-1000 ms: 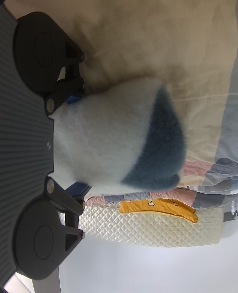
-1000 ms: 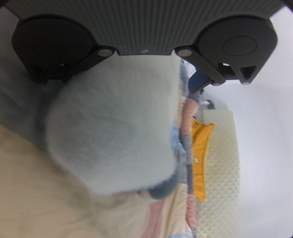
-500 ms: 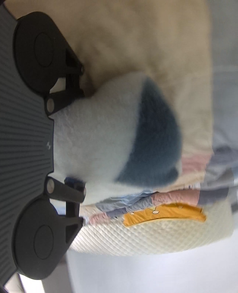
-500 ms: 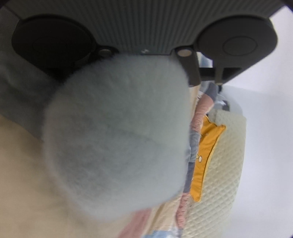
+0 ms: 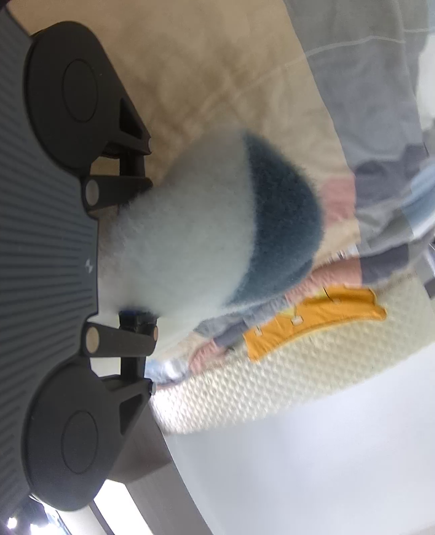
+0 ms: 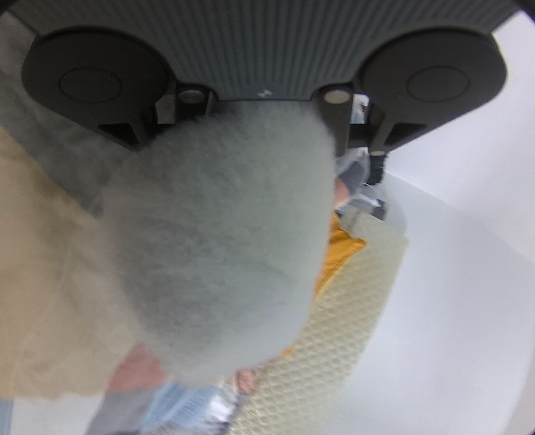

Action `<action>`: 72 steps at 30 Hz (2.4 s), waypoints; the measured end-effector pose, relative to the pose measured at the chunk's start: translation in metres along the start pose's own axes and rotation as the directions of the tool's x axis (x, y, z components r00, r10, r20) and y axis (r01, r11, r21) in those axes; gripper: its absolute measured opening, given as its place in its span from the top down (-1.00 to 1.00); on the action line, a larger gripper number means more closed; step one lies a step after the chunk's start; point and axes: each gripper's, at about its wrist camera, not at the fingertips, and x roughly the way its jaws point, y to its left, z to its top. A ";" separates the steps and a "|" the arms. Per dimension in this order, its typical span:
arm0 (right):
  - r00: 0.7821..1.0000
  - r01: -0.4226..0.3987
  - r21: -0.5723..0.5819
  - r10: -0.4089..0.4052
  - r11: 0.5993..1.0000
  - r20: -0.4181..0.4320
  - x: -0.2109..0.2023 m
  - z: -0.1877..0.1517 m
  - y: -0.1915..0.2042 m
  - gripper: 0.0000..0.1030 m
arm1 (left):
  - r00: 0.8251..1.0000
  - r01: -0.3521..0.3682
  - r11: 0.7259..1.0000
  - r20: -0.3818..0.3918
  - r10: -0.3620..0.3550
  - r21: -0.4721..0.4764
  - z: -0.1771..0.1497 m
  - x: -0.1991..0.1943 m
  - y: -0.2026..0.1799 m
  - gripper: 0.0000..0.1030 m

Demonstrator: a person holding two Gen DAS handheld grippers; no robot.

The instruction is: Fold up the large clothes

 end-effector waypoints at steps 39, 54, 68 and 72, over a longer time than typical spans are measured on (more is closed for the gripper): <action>0.932 0.023 0.100 -0.058 0.995 0.357 -0.040 0.262 -0.107 0.20 | 0.968 0.136 0.938 -0.242 -0.058 0.319 -0.156 0.323 -0.304 0.10; 0.946 0.077 0.257 -0.151 0.963 0.286 -0.020 0.168 -0.228 0.16 | 0.934 0.119 0.905 -0.356 0.038 0.408 -0.190 0.390 -0.153 0.07; 0.951 0.061 0.377 -0.169 0.924 0.260 -0.029 0.176 -0.237 0.04 | 0.942 0.105 0.923 -0.335 0.027 0.371 -0.202 0.307 -0.141 -0.25; 0.944 0.084 0.364 -0.191 0.928 0.269 -0.060 0.154 -0.219 0.04 | 0.956 0.079 0.858 -0.282 0.078 0.507 -0.203 0.261 -0.148 -0.25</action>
